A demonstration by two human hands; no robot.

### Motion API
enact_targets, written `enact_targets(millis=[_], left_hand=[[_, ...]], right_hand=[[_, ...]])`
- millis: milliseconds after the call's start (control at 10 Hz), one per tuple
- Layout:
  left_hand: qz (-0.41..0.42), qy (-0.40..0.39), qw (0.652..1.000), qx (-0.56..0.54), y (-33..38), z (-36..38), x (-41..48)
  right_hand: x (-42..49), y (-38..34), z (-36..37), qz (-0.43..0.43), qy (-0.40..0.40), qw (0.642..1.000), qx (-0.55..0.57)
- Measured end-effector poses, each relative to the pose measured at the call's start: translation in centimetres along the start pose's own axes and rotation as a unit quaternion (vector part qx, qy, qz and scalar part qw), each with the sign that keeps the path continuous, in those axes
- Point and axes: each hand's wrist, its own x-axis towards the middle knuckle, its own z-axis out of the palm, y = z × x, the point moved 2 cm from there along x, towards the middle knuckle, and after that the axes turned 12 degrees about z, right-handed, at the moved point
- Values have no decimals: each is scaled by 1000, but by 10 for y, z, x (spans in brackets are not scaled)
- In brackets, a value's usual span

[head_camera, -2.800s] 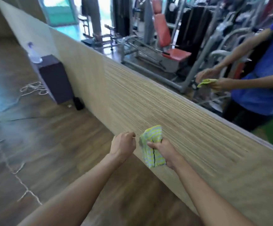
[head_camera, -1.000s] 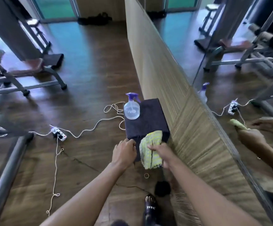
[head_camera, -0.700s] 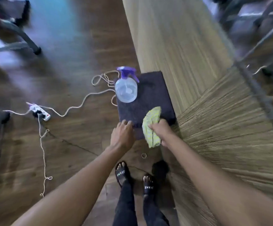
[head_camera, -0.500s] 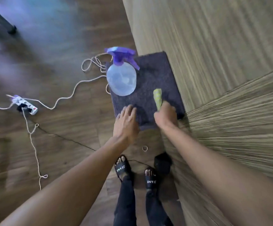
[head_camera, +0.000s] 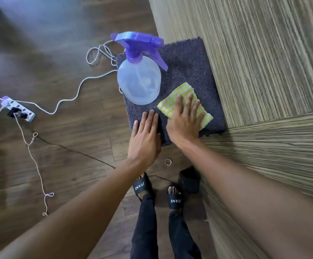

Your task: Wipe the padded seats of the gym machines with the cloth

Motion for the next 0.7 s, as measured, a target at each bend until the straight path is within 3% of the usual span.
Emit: enact_targets(millis=[400, 600, 700], left_hand=[[-40, -41, 998, 0, 7, -18, -4], [-69, -21, 997, 8, 10, -63, -30], [-102, -34, 994, -21, 21, -101, -55]], right_hand=[[8, 17, -20, -34, -114, 993, -19], [-18, 28, -57, -73, -87, 992, 54], [-45, 34, -75, -82, -173, 979, 68]])
